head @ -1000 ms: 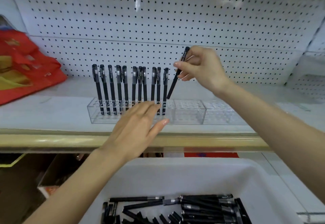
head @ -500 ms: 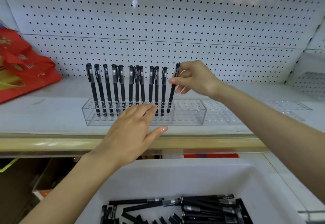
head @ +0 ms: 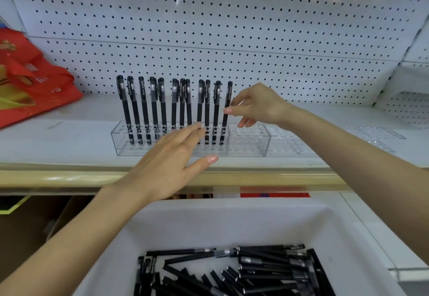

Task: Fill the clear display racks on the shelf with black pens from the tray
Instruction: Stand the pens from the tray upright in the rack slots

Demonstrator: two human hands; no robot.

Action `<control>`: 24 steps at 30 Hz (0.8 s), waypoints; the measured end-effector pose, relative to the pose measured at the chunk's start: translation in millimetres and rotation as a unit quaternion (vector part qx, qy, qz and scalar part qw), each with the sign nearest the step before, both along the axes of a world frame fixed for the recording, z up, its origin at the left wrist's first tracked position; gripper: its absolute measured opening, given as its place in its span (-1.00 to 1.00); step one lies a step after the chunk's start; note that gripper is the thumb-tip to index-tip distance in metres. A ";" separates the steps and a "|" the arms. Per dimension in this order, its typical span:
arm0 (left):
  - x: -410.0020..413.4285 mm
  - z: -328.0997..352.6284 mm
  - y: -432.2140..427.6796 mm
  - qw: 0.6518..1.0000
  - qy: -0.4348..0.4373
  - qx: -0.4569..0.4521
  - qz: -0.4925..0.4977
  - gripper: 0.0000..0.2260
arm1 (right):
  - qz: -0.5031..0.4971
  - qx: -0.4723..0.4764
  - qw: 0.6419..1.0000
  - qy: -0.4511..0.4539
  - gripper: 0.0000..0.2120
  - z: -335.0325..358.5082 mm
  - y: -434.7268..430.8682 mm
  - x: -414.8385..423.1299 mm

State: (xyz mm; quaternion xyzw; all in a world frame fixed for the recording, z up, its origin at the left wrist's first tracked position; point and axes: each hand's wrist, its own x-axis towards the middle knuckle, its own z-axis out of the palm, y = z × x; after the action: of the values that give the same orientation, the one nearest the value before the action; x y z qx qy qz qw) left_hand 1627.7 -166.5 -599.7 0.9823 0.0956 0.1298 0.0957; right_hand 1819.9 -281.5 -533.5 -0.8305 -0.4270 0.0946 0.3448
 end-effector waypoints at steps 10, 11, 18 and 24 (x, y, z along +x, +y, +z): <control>-53.4 -21.5 -25.5 0.999 0.008 -0.018 -0.046 -0.25 | 0.034 0.035 0.998 -0.029 -0.79 -19.7 -58.0 -74.4; -58.4 -25.6 -27.5 0.999 0.016 -0.020 -0.046 -0.24 | 0.054 0.031 0.998 -0.019 -0.79 -26.7 -62.9 -83.9; -83.3 -58.8 -30.2 0.997 0.077 -0.010 -0.023 -0.20 | 0.155 -0.107 0.982 0.011 -0.66 -103.5 -86.2 -132.1; -93.7 -75.6 -26.4 0.996 0.090 0.003 -0.007 -0.21 | 0.199 -0.237 0.948 0.071 -0.49 -166.8 -91.7 -149.4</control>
State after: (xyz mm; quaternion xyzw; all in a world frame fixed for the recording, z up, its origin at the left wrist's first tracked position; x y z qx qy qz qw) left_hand 1534.0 -192.9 -675.3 0.9909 0.0965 0.0400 0.0846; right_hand 1670.5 -373.2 -700.4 -0.7773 -0.5238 0.3183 0.1418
